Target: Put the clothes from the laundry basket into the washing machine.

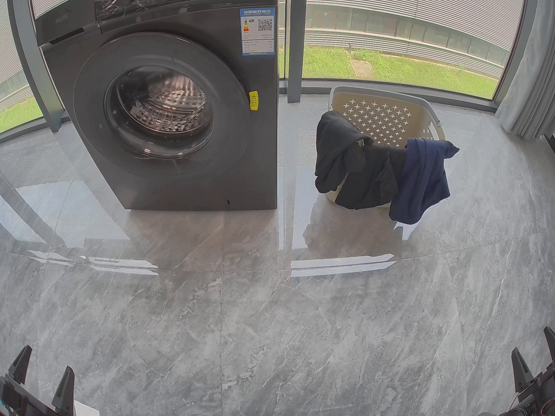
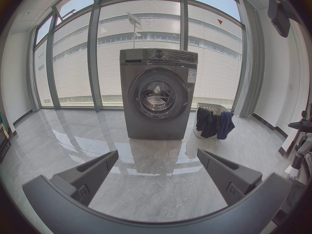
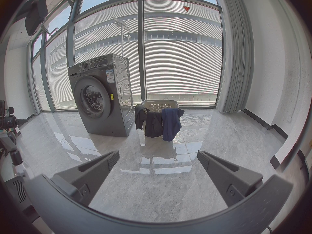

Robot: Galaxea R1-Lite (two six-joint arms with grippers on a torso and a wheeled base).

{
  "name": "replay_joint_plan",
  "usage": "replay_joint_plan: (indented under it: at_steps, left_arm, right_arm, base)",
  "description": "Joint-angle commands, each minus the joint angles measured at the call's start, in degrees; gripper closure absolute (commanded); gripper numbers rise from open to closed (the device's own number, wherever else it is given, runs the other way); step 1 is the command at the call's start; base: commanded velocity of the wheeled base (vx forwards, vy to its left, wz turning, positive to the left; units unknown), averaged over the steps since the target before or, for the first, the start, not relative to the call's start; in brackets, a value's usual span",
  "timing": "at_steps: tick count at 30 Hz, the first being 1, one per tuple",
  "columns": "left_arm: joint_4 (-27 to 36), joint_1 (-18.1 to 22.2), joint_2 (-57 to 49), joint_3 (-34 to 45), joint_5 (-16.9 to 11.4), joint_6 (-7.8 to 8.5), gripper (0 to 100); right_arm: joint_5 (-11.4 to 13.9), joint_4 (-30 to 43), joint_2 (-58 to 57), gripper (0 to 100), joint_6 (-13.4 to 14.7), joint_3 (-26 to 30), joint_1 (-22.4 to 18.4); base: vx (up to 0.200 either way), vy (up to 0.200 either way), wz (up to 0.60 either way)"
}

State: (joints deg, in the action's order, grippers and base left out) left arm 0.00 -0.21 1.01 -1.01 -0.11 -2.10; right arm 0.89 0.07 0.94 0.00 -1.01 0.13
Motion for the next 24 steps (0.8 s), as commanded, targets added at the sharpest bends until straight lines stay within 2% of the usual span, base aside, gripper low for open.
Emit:
replay_joint_plan:
  at_steps: [1, 9, 24]
  left_arm:
    - [0.0, 0.0, -0.9, 1.0, 0.0, -0.10, 0]
    - [0.0, 0.0, -0.9, 1.0, 0.2, -0.01, 0]
    - [0.0, 0.0, -0.9, 1.0, 0.3, -0.10, 0]
  right_arm:
    - [0.0, 0.0, -0.4, 0, 0.0, 0.9, 0.0]
    - [0.0, 0.0, -0.4, 0, 0.0, 0.9, 0.0]
    - [0.0, 0.0, -0.4, 0, 0.0, 0.9, 0.1]
  base:
    - [0.200, 0.000, 0.00]
    - [0.200, 0.000, 0.00]
    - [0.000, 0.000, 0.00]
